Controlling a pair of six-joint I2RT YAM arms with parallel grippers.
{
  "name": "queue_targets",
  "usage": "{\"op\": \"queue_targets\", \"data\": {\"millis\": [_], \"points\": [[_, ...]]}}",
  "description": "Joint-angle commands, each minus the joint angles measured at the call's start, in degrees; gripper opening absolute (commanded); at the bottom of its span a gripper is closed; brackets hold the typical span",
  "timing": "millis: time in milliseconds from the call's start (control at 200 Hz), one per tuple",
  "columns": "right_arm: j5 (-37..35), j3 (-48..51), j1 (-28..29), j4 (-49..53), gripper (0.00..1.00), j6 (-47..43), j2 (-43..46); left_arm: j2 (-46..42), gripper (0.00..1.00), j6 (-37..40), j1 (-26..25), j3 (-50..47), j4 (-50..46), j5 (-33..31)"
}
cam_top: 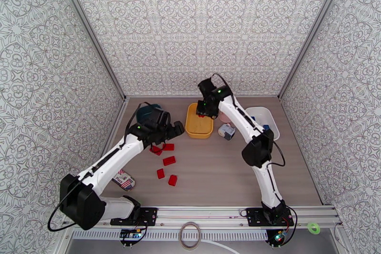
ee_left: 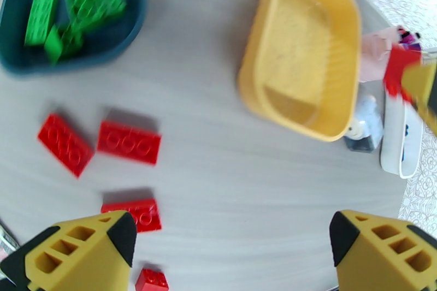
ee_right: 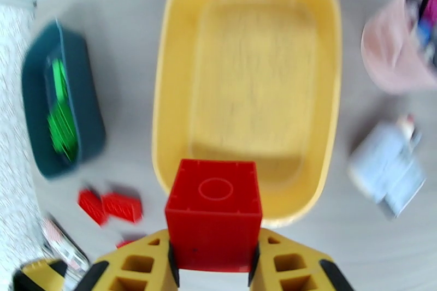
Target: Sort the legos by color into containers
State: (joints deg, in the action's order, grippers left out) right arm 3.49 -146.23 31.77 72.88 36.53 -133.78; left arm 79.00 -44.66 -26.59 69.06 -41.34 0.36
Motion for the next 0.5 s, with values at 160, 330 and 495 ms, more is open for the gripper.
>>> {"op": "queue_targets", "data": {"millis": [160,330,495], "points": [[5.52,-4.25,-2.95,2.47,0.53,-2.32,-5.23,-0.02,0.99,4.32,-1.98,3.31,-4.95,-2.41],[6.36,-0.09,-3.03,1.14,0.57,-4.3,-2.81,-2.35,0.99,2.56,-4.03,-0.94,-5.74,-3.99],[6.03,5.38,-2.64,-0.14,0.6,-5.49,1.38,-5.17,0.99,0.39,-6.81,-5.83,-7.35,-5.2]]}}
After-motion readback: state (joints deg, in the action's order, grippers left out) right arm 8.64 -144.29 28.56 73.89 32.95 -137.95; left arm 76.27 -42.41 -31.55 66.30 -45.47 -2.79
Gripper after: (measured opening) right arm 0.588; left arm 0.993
